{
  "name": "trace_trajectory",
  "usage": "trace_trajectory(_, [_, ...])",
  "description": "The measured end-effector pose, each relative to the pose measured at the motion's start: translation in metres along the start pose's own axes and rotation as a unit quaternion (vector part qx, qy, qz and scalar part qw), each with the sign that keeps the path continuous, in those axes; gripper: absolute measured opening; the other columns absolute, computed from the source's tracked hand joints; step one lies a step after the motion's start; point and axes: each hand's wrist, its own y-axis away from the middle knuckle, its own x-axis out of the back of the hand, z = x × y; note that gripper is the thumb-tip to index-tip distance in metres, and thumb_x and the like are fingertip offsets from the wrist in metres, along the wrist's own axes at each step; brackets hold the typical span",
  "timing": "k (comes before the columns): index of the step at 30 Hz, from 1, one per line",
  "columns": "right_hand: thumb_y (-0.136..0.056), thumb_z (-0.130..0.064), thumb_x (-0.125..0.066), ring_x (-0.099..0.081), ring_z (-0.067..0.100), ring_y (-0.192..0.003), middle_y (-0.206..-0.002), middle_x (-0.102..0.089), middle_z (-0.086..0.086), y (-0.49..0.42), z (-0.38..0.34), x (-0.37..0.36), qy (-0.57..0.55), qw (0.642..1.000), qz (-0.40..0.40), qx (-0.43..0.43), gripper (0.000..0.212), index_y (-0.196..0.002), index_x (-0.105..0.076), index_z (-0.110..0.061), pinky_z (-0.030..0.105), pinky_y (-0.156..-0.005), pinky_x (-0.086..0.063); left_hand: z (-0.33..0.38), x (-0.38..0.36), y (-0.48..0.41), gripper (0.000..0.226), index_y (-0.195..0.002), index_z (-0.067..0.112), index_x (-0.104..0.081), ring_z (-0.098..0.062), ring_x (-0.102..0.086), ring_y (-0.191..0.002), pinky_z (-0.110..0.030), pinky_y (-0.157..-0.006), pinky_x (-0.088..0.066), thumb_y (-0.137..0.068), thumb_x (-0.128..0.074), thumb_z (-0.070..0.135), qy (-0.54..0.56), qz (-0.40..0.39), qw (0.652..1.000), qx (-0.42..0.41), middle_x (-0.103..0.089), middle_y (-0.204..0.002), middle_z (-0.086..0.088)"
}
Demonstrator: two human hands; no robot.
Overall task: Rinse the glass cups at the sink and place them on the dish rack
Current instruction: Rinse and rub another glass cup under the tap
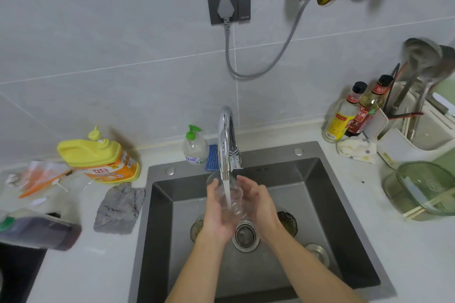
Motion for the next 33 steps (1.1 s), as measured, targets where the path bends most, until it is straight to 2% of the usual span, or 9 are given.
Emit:
trace_trajectory(3, [-0.109, -0.043, -0.042, -0.070, 0.014, -0.106, -0.122, -0.071, -0.010, 0.000, -0.004, -0.004, 0.065, 0.998, -0.010, 0.018, 0.030, -0.133, -0.060, -0.040, 0.038, -0.087, -0.058, -0.002, 0.001, 0.013, 0.063, -0.118, 0.014, -0.076, -0.025, -0.075, -0.088, -0.040, -0.077, -0.057, -0.099, -0.048, 0.067, -0.138, -0.011, 0.990, 0.005, -0.077, -0.110, -0.011])
trace_trajectory(5, [-0.106, -0.060, -0.038, -0.062, 0.013, -0.118, -0.133, -0.060, -0.014, 0.001, -0.005, -0.008, 0.110, 0.993, -0.025, 0.013, 0.043, -0.145, -0.049, -0.043, 0.041, -0.098, -0.053, -0.003, 0.005, 0.018, 0.062, -0.123, 0.026, -0.074, -0.021, -0.078, -0.097, -0.040, -0.079, -0.059, -0.096, -0.047, 0.074, -0.222, 0.000, 0.975, 0.003, -0.079, -0.118, -0.006])
trace_trajectory(8, [-0.101, -0.073, -0.027, -0.044, 0.012, -0.143, -0.156, -0.045, -0.013, 0.002, 0.003, -0.006, 0.177, 0.982, -0.053, 0.024, 0.065, -0.155, -0.040, -0.040, 0.048, -0.122, -0.034, -0.001, 0.010, 0.020, 0.075, -0.131, 0.030, -0.065, -0.016, -0.076, -0.104, -0.036, -0.085, -0.059, -0.071, -0.075, 0.075, -0.306, 0.044, 0.950, -0.044, -0.077, -0.122, 0.000])
trace_trajectory(11, [-0.110, -0.055, -0.019, -0.043, -0.003, -0.134, -0.144, -0.046, -0.024, 0.008, 0.005, -0.003, 0.200, 0.976, -0.079, 0.026, 0.049, -0.151, -0.041, -0.041, 0.031, -0.118, -0.029, 0.004, 0.015, 0.019, 0.062, -0.123, 0.021, -0.068, -0.008, -0.076, -0.098, -0.029, -0.087, -0.054, -0.074, -0.086, 0.053, -0.355, 0.041, 0.931, -0.078, -0.080, -0.109, 0.001])
trace_trajectory(14, [-0.112, -0.035, -0.036, -0.053, 0.004, -0.131, -0.135, -0.060, -0.017, -0.001, 0.000, 0.001, 0.227, 0.971, -0.055, 0.041, 0.029, -0.131, -0.057, -0.040, 0.026, -0.110, -0.037, 0.013, 0.021, 0.020, 0.061, -0.117, 0.019, -0.063, -0.011, -0.073, -0.100, -0.027, -0.084, -0.053, -0.071, -0.091, 0.048, -0.395, 0.076, 0.909, -0.109, -0.074, -0.116, -0.002])
trace_trajectory(19, [-0.108, -0.016, -0.047, -0.051, 0.010, -0.135, -0.146, -0.057, -0.007, -0.023, -0.019, 0.000, 0.304, 0.949, -0.023, 0.075, 0.039, -0.146, -0.056, -0.022, 0.024, -0.110, -0.035, 0.021, 0.034, 0.019, 0.077, -0.123, 0.025, -0.056, -0.011, -0.063, -0.108, -0.034, -0.097, -0.052, -0.062, -0.099, 0.039, -0.512, 0.116, 0.843, -0.113, -0.067, -0.118, 0.008])
trace_trajectory(27, [-0.110, -0.020, -0.044, -0.052, 0.011, -0.127, -0.143, -0.058, -0.003, -0.043, -0.043, -0.002, 0.364, 0.926, -0.014, 0.100, 0.034, -0.142, -0.056, -0.020, 0.029, -0.111, -0.039, 0.027, 0.042, 0.017, 0.076, -0.123, 0.014, -0.066, -0.017, -0.070, -0.099, -0.030, -0.081, -0.055, -0.064, -0.094, 0.054, -0.466, 0.135, 0.873, -0.051, -0.073, -0.113, -0.002])
trace_trajectory(30, [-0.110, -0.022, -0.043, -0.049, 0.014, -0.136, -0.152, -0.052, -0.001, -0.043, -0.039, -0.003, 0.364, 0.926, -0.023, 0.093, 0.039, -0.150, -0.049, -0.020, 0.030, -0.115, -0.035, 0.027, 0.041, 0.017, 0.100, -0.123, 0.014, -0.069, -0.025, -0.075, -0.101, -0.043, -0.092, -0.062, -0.044, -0.096, 0.070, -0.399, 0.118, 0.909, 0.008, -0.077, -0.115, -0.010])
trace_trajectory(33, [-0.111, -0.030, -0.044, -0.036, 0.014, -0.150, -0.164, -0.037, -0.006, -0.036, -0.023, -0.008, 0.325, 0.942, -0.052, 0.060, 0.052, -0.161, -0.034, -0.024, 0.032, -0.122, -0.026, 0.024, 0.041, 0.013, 0.080, -0.120, 0.011, -0.072, -0.024, -0.077, -0.085, -0.036, -0.069, -0.065, -0.063, -0.091, 0.064, -0.323, 0.106, 0.939, 0.046, -0.078, -0.108, -0.013])
